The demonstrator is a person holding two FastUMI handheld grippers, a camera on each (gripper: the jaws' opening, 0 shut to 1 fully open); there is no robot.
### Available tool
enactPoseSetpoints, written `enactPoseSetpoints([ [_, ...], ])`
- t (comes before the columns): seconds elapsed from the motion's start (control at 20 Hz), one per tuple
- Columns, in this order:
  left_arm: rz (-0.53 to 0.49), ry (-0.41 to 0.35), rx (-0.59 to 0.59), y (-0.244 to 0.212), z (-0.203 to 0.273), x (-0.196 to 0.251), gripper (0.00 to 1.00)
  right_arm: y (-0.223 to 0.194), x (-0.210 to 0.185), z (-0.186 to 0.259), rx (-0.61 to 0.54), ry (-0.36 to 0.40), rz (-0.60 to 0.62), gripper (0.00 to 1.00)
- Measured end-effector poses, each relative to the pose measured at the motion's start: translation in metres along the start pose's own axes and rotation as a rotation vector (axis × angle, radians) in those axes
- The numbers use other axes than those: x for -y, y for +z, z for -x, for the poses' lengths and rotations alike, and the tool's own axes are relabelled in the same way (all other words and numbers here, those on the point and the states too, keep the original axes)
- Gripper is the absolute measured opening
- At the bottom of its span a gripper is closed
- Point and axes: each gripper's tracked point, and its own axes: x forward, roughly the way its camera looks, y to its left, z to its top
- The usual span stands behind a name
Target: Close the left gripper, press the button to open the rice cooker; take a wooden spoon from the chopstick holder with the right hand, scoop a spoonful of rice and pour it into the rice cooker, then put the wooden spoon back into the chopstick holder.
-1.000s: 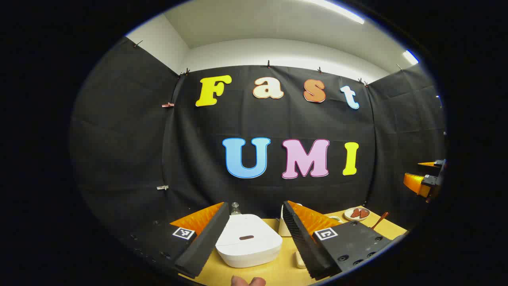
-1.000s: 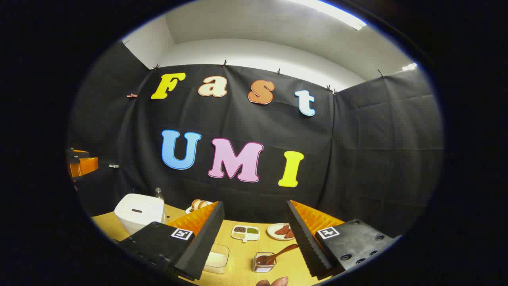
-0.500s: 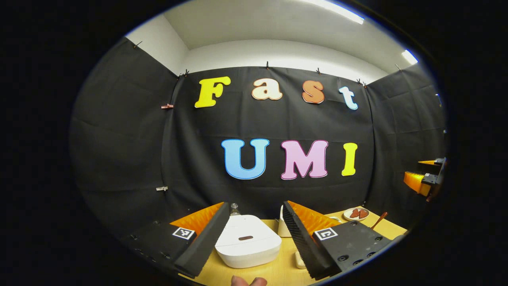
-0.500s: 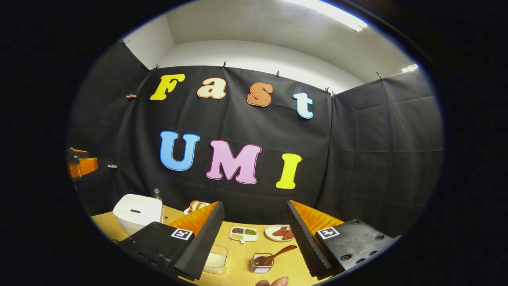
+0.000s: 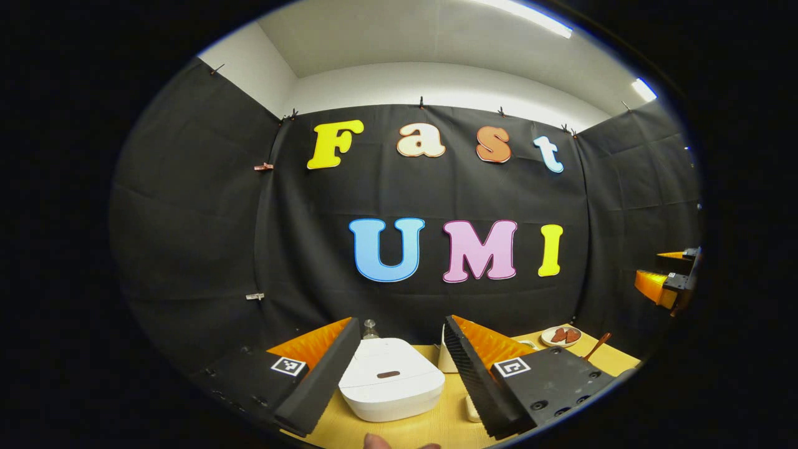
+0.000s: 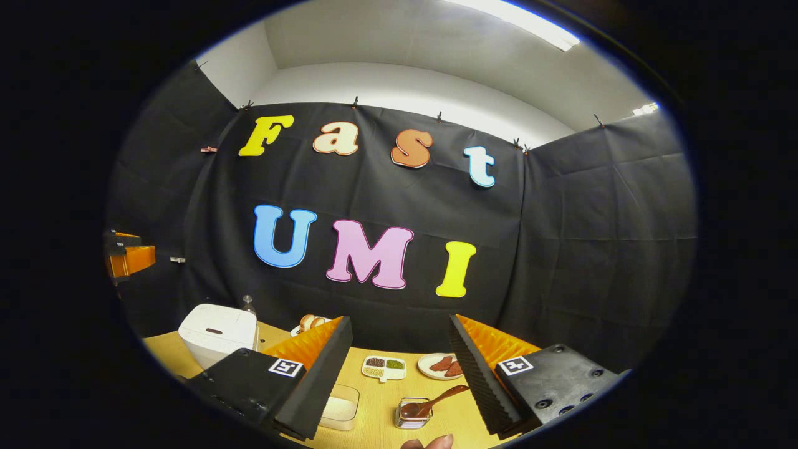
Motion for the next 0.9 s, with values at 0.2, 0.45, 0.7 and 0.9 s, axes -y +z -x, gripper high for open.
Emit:
enactPoseSetpoints([
  [0.2,-0.014,-0.093,-0.024,-0.006,-0.007,0.015,0.50,-0.001,-0.001,0.001,0.001,-0.002,0.008,0.97],
  [0.45,0.002,-0.159,-0.070,-0.026,-0.032,0.009,0.07,-0.001,0.000,0.003,0.001,-0.007,0.024,0.97],
  [0.7,0.109,-0.253,-0.266,-0.078,-0.090,-0.002,0.07,-0.003,0.009,0.007,-0.008,-0.032,0.042,0.97],
  [0.9,0.172,-0.258,-0.413,-0.133,-0.135,-0.018,0.07,-0.003,0.021,0.012,-0.019,-0.068,0.037,0.97],
])
